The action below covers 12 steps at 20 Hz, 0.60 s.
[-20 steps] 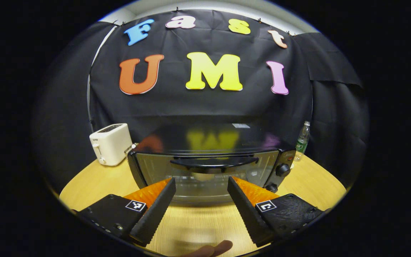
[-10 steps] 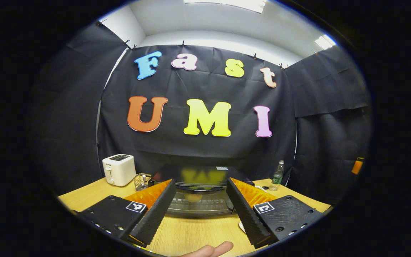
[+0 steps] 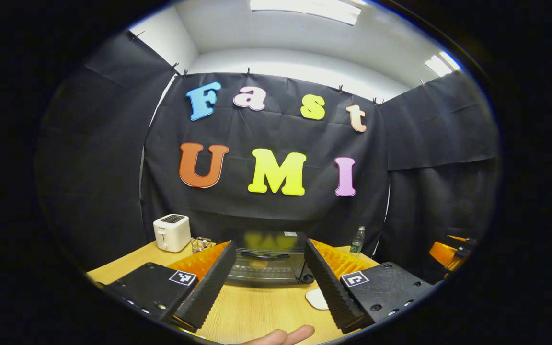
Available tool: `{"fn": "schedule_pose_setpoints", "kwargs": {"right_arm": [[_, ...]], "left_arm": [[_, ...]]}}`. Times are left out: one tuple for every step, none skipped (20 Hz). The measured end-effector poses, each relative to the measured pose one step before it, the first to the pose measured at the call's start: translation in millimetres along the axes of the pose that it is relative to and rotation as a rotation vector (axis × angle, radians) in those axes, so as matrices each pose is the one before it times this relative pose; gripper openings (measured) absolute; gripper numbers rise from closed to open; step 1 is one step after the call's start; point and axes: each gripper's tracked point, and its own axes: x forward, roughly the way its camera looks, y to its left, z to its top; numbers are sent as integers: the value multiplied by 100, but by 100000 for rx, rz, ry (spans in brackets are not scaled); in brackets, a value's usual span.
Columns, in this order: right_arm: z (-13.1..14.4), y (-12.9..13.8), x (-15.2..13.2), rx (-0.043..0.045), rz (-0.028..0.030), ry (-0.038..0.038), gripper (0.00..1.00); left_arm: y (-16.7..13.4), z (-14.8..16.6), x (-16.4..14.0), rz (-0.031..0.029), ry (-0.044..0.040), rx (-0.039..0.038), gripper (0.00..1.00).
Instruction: Open the electric oven with the left hand, put the food in, and close the electric oven.
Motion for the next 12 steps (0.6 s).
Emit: {"fn": "schedule_pose_setpoints", "kwargs": {"right_arm": [[225, 88, -199, 178, 317, -468, 95], [279, 119, -185, -102, 321, -706, 95], [261, 181, -83, -766, 534, -1023, 95], [112, 139, -91, -1041, 364, 14, 95], [-11, 41, -84, -382, 239, -177, 95], [96, 282, -156, -115, 599, -126, 95], [24, 340, -207, -64, 932, 29, 95], [75, 161, -144, -32, 514, 93, 95], [49, 48, -122, -249, 360, -57, 96], [108, 24, -104, -164, 60, -230, 96], [31, -70, -46, 273, -279, -149, 96], [-74, -111, -28, 474, -661, 249, 96]], "left_arm": [[251, 98, -488, 906, 640, 1103, 94], [-24, 99, -547, 145, 215, 1386, 94], [-326, 281, -627, -432, -237, 981, 94], [-328, 95, -751, -837, -669, -192, 94], [-326, -132, -1014, -834, -211, -1179, 94], [-266, -324, -1001, -992, 92, -1715, 94], [-385, -341, -619, -1433, 436, -1092, 94], [-259, -305, -755, -372, 926, 44, 94], [-48, -77, -622, 574, 230, 1627, 94], [175, 187, -582, 1345, -617, 2377, 94], [-30, 289, -250, 960, -985, 2049, 94], [-385, 446, -124, -572, -1537, 1489, 94]]}}
